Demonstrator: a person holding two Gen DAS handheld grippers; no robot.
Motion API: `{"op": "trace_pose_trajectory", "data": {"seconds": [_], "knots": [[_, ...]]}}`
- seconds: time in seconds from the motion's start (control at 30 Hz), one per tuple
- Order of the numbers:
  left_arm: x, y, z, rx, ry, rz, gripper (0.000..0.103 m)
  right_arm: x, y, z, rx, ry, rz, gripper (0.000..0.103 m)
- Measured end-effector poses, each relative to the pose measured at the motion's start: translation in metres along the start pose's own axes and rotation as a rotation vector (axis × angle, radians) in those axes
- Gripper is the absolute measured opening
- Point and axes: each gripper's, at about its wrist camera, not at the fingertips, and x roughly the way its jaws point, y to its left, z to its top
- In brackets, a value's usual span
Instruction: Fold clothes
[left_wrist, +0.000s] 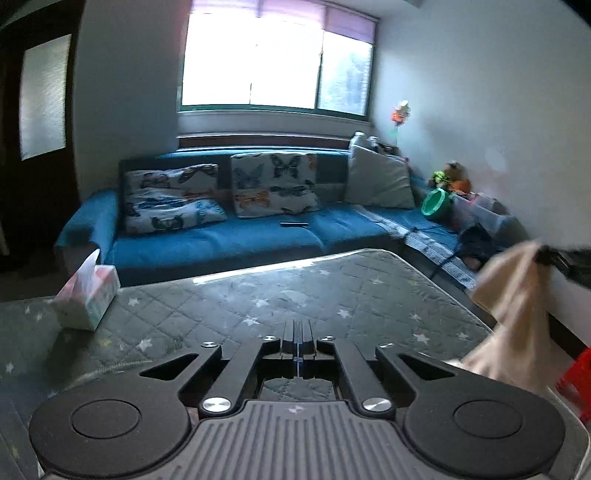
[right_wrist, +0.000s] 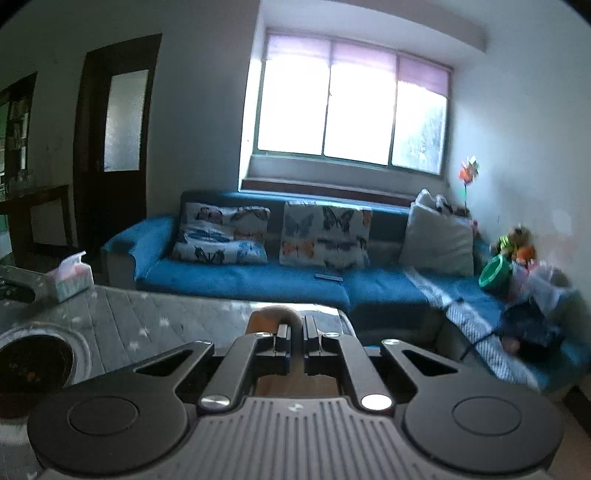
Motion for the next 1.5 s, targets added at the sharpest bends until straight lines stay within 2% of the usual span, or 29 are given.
{"op": "trace_pose_trajectory", "data": {"seconds": [0.1,0.17,0.23,0.33,0.4,0.47,0.53,0.63,0.7,0.77,0.83,1.27,1.37,1.5], "knots": [[0.008,-0.02,-0.016,0.049,0.055,-0.067,0.003,0.004,0.01,0.009,-0.034,-0.018,0.006,0.005],[0.019,-0.042,-0.034,0.071,0.101,-0.133,0.009,0.004,0.015,0.008,-0.04,-0.022,0.01,0.005],[0.031,-0.066,-0.053,0.104,0.143,-0.188,0.01,0.003,0.017,0.006,-0.044,-0.019,0.016,0.005],[0.049,-0.101,-0.074,0.141,0.2,-0.24,0.017,-0.001,0.02,0.003,-0.061,-0.018,0.018,0.005],[0.062,-0.12,-0.084,0.168,0.226,-0.243,0.025,-0.006,0.019,0.003,-0.065,-0.024,0.021,0.005],[0.074,-0.136,-0.09,0.193,0.24,-0.222,0.042,-0.01,0.017,0.003,-0.064,-0.032,0.023,0.005],[0.083,-0.145,-0.093,0.179,0.254,-0.207,0.045,-0.014,0.016,0.005,-0.066,-0.038,0.024,0.005],[0.092,-0.15,-0.097,0.163,0.287,-0.199,0.045,-0.019,0.013,0.006,-0.068,-0.045,0.022,0.005],[0.096,-0.151,-0.101,0.178,0.297,-0.157,0.043,-0.019,0.012,0.007,-0.066,-0.048,0.02,0.005],[0.102,-0.145,-0.102,0.141,0.325,-0.167,0.013,-0.019,0.01,0.008,-0.064,-0.05,0.018,0.005],[0.101,-0.134,-0.101,0.101,0.326,-0.191,0.01,-0.018,0.009,0.008,-0.064,-0.05,0.017,0.005],[0.053,-0.042,-0.061,-0.074,0.187,-0.225,0.007,-0.009,0.004,0.018,-0.045,-0.061,0.004,0.005],[0.043,-0.021,-0.052,-0.104,0.149,-0.214,0.007,-0.004,0.003,0.023,-0.034,-0.064,0.007,0.005],[0.033,0.005,-0.035,-0.144,0.106,-0.164,0.007,0.004,0.007,0.031,-0.03,-0.068,0.011,0.005]]}}
